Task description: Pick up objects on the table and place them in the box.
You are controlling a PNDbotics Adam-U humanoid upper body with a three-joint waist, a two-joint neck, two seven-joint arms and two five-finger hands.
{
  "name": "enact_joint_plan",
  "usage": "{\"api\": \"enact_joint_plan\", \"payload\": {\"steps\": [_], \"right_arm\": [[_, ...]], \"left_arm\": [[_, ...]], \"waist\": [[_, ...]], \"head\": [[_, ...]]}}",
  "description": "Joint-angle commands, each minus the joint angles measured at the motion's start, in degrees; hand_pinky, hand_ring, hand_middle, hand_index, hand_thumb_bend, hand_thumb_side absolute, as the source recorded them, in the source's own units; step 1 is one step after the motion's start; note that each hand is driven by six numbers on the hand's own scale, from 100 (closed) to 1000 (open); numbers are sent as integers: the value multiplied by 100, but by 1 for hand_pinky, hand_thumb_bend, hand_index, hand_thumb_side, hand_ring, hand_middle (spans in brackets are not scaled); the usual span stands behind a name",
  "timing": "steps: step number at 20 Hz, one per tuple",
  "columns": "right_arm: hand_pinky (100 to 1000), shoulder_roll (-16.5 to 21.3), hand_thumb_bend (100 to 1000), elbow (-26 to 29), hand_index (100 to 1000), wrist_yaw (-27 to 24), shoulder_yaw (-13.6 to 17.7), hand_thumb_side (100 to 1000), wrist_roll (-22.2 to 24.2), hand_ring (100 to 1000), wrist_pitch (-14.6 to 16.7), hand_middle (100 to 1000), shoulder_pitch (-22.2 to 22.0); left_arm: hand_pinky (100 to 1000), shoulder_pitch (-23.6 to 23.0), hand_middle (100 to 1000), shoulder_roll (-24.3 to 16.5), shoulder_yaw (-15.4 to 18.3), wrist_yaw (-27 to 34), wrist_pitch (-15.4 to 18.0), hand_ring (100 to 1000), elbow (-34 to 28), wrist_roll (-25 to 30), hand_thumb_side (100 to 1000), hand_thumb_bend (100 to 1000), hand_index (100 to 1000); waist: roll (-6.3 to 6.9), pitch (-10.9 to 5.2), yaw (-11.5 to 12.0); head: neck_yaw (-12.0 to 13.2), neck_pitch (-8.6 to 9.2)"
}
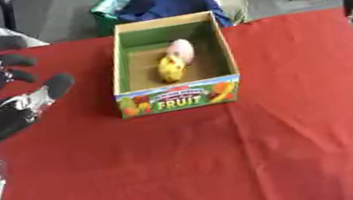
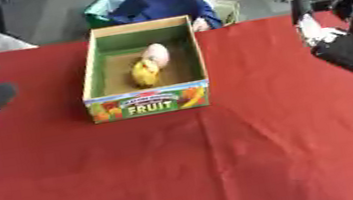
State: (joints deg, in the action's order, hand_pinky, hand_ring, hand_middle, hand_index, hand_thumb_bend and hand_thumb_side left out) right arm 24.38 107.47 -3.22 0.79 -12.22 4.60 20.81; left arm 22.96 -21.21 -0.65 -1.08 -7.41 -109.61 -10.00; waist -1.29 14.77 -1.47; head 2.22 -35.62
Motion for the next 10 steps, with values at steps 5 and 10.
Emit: {"api": "enact_joint_plan", "payload": {"steps": [5,10], "right_arm": [[671,-224,198,329,802,35,175,274,-196,744,92,648,-514],[669,-477,193,298,797,67,223,277,-247,739,121,642,-695]], "left_arm": [[501,-102,624,-40,99,-38,4,593,-19,-96,328,912,681],[496,-200,618,21,121,-18,23,587,0,-136,326,911,676]], "waist": [[6,-108,-72],[14,-111,-106]], "head": [[72,-194],[63,-242]]}}
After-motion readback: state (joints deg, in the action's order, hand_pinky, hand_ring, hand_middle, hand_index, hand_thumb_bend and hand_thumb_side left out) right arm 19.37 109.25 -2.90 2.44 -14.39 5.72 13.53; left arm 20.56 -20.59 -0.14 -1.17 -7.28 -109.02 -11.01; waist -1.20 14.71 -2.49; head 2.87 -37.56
